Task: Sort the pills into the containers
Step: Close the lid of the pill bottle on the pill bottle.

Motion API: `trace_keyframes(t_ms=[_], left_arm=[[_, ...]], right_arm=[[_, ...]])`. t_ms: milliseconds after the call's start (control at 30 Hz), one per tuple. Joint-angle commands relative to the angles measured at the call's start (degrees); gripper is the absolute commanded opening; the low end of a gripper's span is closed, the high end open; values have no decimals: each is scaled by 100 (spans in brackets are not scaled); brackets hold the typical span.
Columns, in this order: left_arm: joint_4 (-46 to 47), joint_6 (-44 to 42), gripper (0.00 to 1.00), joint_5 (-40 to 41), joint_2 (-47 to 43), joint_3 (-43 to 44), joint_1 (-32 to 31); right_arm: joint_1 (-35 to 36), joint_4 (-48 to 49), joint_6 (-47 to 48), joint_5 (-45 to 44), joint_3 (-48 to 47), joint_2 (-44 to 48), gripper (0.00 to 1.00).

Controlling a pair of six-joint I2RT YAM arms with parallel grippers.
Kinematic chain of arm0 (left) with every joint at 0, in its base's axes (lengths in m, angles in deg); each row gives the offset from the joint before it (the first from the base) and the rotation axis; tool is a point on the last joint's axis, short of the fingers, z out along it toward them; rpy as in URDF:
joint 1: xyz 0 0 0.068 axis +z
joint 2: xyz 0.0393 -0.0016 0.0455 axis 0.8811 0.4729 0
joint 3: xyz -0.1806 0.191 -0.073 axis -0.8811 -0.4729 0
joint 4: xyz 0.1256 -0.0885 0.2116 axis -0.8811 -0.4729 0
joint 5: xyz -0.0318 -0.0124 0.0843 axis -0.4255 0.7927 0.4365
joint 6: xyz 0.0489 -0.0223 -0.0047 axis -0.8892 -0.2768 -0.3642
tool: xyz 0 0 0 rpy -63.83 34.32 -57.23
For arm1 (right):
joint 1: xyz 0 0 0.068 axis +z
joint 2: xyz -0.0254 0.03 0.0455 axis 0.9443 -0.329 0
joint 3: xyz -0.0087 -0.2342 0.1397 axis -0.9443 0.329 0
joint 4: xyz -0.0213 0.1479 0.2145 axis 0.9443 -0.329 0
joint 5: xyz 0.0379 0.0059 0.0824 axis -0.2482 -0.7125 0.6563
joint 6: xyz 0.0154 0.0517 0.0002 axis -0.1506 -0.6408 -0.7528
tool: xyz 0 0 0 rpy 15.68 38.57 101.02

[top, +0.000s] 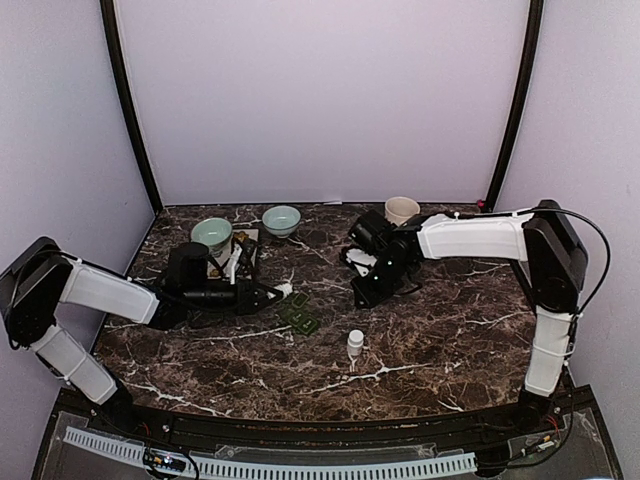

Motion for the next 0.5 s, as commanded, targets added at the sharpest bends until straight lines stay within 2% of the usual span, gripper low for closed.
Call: trace_keyframes(t_ms=[0,300,467], left_arm=[[631,322,0,-146,-409,-81,-18],[2341,1535,0,-369,-781,-17,32],[3490,2421,0,-805,-541,401,121]], right_arm=[[-52,95,-106,122,-137,311,0],[-179,-34,-259,384,-660,931,0],[-286,183,-339,790,-868,1408,0]])
